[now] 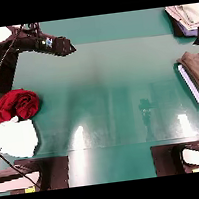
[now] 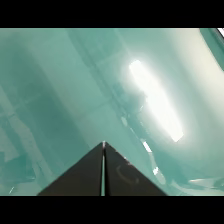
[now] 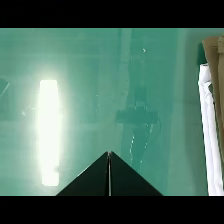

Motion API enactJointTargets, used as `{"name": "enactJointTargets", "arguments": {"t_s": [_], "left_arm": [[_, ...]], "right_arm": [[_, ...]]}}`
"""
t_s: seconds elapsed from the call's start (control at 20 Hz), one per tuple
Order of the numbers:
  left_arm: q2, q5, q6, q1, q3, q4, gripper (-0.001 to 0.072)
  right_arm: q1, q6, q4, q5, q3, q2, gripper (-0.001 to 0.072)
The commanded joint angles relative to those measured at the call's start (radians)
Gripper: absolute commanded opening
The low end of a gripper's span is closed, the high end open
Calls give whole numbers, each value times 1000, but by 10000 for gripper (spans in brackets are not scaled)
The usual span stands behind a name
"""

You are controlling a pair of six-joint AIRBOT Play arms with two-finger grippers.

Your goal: Fold the shirts.

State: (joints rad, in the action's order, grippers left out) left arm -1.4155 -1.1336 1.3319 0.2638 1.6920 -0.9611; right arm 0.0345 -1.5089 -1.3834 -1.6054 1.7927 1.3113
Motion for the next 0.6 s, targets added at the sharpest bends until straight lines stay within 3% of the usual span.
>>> {"name": "enactJointTargets", "arguments": {"t_s": [0.0, 0.55], "left_arm": [[0, 0, 0, 0, 0, 0, 31], [0, 1, 3, 0, 0, 5, 31]], "right_arm": [[-2, 0, 1, -2, 0, -1, 21], [-2, 0, 1, -48, 0, -1, 21]]}}
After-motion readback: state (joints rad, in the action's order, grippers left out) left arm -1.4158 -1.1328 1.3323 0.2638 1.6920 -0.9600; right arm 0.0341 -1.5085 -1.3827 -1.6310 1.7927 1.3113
